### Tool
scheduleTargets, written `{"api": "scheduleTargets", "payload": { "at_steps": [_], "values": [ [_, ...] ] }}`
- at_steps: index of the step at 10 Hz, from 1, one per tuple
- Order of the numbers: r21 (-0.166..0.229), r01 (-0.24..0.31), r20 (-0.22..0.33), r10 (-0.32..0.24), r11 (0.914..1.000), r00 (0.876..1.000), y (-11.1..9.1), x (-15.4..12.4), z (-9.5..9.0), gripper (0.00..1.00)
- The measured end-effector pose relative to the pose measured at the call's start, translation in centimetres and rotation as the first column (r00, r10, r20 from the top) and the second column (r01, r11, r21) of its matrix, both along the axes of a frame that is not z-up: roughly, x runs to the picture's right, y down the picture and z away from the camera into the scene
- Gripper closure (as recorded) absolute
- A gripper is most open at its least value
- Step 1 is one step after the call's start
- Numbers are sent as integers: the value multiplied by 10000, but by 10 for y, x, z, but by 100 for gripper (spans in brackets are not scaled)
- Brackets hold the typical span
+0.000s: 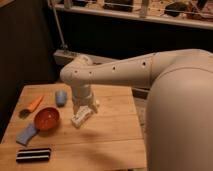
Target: Drag the ceramic bowl in a circle
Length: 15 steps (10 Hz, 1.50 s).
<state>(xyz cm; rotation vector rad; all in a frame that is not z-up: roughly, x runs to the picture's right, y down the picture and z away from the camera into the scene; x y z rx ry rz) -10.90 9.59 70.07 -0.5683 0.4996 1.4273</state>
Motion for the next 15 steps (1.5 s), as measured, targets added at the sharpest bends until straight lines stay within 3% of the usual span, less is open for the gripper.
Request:
{"api": "scheduleTargets", "payload": {
  "at_steps": [3,5,8,12,15],
  "values": [
    [210,664,130,-667,9976,9977,0,-29,-4,35],
    [224,1184,442,-1193,9927,9919,7,-74,-4,35],
    [492,1119,779,-1155,9925,9902,5,-121,8,35],
    [904,958,700,-1023,9913,9923,6,-135,43,35],
    [623,1389,859,-1439,9883,9859,27,-138,66,35]
  ]
}}
